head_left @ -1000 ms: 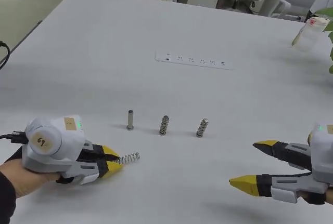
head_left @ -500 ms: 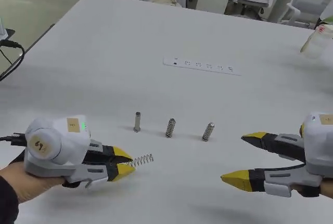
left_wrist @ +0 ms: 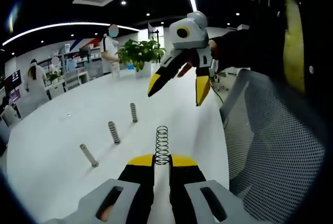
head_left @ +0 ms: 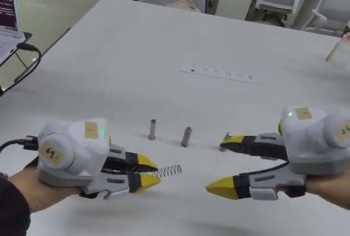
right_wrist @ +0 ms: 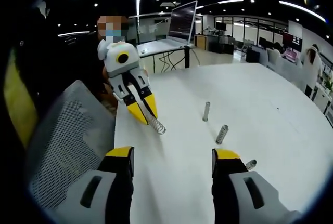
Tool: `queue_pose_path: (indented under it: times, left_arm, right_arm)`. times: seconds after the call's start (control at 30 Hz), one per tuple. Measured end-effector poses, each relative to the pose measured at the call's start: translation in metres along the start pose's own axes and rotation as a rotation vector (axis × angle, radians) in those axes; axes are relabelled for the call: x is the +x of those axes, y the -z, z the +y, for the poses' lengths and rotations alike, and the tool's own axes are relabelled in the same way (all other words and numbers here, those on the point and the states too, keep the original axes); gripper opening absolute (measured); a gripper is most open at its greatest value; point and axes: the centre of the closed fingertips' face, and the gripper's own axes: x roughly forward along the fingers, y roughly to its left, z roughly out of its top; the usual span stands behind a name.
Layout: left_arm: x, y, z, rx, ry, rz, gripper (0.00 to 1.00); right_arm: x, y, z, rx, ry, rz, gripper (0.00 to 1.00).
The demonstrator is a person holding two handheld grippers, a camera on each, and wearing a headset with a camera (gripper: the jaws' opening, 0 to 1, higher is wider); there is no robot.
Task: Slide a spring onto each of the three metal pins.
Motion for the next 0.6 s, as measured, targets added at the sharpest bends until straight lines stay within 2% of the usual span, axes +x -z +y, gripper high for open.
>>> queue_pose_path:
  times: [0.17, 0.4, 0.6]
  left_arm:
    - [0.001, -0.007, -0.006, 0.012, 0.013, -0.013, 0.02]
    - [0.003, -0.014, -0.01, 0.005, 0.022, -0.036, 0.02]
    - [0.005, -0.019, -0.014, 0.007, 0.033, -0.048, 0.02]
  right_arm:
    - [0.012, -0.006, 0.011, -0.015, -0.053, -0.001, 0.55]
    - [0.022, -0.005, 0.023, -0.016, -0.104, -0.002, 0.48]
    - [0.029, -0.005, 0.032, -0.03, -0.138, 0.009, 0.38]
